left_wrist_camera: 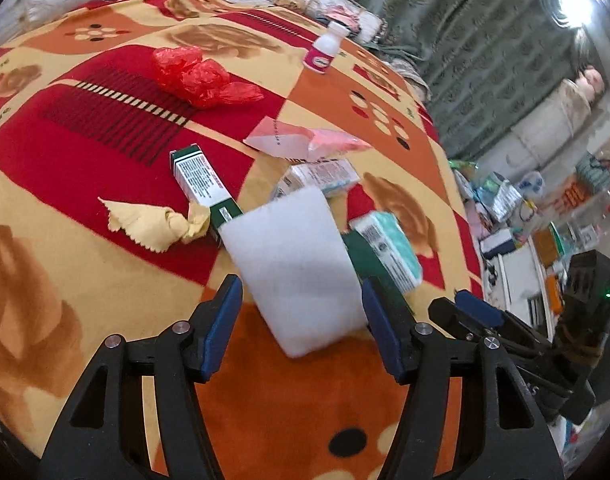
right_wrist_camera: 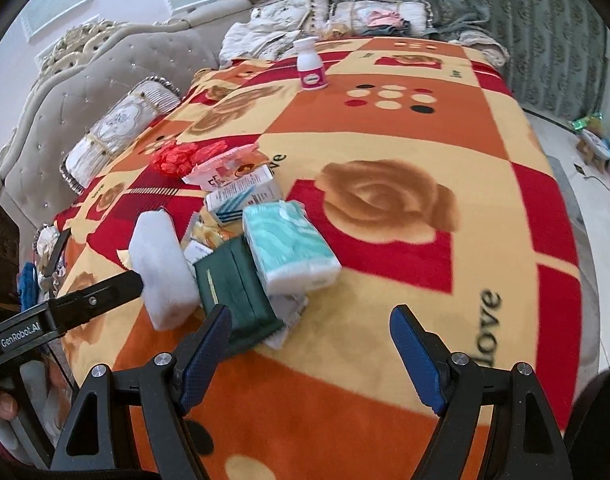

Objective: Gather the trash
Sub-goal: 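Move both tools back over the remaining trash on the bed, then grasp the white foam block with the left tool while the right tool grasps the teal tissue pack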

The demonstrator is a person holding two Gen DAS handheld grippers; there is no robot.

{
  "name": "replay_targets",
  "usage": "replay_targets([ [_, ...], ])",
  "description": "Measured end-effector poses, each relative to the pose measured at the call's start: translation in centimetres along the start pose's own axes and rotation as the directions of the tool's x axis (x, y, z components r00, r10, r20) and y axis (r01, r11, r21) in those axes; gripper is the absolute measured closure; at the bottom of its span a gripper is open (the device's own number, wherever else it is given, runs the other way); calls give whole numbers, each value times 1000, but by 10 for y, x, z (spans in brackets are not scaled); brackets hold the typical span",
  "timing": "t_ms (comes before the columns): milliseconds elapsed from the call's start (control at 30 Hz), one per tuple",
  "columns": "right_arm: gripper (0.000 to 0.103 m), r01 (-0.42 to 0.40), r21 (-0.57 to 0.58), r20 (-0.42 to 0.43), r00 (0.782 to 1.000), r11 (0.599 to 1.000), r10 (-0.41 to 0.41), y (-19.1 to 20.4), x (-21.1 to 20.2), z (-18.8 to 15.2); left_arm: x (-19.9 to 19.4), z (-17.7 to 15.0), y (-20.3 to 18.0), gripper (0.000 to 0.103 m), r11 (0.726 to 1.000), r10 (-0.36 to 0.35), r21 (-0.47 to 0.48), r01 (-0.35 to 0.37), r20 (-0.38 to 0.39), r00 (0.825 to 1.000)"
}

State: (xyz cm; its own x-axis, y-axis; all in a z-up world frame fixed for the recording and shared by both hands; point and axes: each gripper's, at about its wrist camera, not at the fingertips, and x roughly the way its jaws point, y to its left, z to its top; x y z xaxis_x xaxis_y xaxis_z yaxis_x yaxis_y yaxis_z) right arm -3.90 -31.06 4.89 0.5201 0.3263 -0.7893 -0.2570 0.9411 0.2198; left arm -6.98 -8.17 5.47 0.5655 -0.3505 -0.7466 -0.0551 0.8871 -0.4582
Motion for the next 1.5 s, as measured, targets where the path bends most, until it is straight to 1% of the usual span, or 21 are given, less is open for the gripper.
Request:
replay_targets([
  [167, 22, -8, -18, 7, 1000, 1000, 8, -2, 13, 15, 18, 6, -5, 41, 1000, 24, 1, -24, 11, 1000],
  [300, 21, -22, -27, -7, 1000, 999, 21, -6, 29, 25, 24, 10, -5, 40, 1000, 22, 2, -22, 16, 1000],
  [367, 21, -44, -20, -12, 999, 999, 44, -7, 34, 28, 25, 11, -4, 40, 1000, 21, 7, -21, 15, 1000],
  [433, 22, -83, -7, -2, 997, 996, 83, -7, 38, 30, 25, 11, -4, 41, 1000, 17, 17, -18, 13, 1000],
  [467, 25, -91, -4, -1, 996, 996, 91, -7, 40, 31, 24, 11, -5, 42, 1000, 17, 24, -17, 13, 1000],
  [500, 37, -103, 1, -3, 995, 995, 103, -6, 43, 31, 23, 10, -5, 43, 999, 18, 35, -19, 15, 1000],
  [567, 51, -106, 4, -19, 994, 994, 106, -4, 48, 30, 19, 9, -5, 46, 999, 19, 47, -20, 18, 1000],
  [667, 58, -95, -25, -8, 995, 995, 95, 1, 43, 26, 10, 8, -2, 47, 999, 10, 49, -11, 20, 1000],
  [733, 62, -82, -52, 13, 997, 995, 83, 5, 31, 22, 0, 8, -2, 47, 998, 2, 57, -4, 31, 1000],
  [767, 65, -78, -58, 22, 997, 995, 79, 6, 28, 22, -5, 8, -3, 47, 998, 0, 64, -3, 40, 999],
  [900, 65, -59, -50, 76, 995, 997, 63, 2, -2, 12, -20, 6, -12, 47, 995, -10, 96, 5, 55, 998],
  [1000, 66, -38, -38, 94, 995, 999, 41, -2, -17, 3, -26, 1, -22, 47, 992, -20, 126, 12, 59, 998],
  [1100, 66, -11, -51, 79, 997, 999, 15, -2, -25, -9, -28, -5, -28, 47, 990, -24, 142, 16, 52, 998],
  [1233, 66, -6, -46, 11, 1000, 999, 7, -4, -25, -27, -27, -10, -33, 47, 988, -21, 154, 15, 40, 999],
  [1267, 65, 2, -47, 10, 1000, 999, -2, -5, -24, -29, -27, -12, -33, 47, 988, -22, 155, 16, 36, 999],
  [1333, 55, 37, -51, 21, 999, 998, -36, -7, -23, -32, -28, -13, -35, 47, 987, -21, 160, 15, 36, 999],
  [1367, 45, 41, -46, 16, 999, 998, -40, -8, -21, -32, -29, -14, -36, 47, 986, -19, 164, 13, 38, 999],
  [1400, 35, 21, -38, 5, 1000, 999, -21, -8, -19, -32, -30, -14, -37, 47, 985, -17, 171, 10, 41, 999],
  [1433, 33, 5, -34, 1, 1000, 999, -5, -7, -18, -33, -31, -14, -38, 47, 985, -15, 174, 8, 43, 999],
  [1500, 32, -2, -35, -2, 1000, 999, 1, -4, -13, -34, -31, -15, -40, 47, 984, -16, 179, 8, 43, 999],
])
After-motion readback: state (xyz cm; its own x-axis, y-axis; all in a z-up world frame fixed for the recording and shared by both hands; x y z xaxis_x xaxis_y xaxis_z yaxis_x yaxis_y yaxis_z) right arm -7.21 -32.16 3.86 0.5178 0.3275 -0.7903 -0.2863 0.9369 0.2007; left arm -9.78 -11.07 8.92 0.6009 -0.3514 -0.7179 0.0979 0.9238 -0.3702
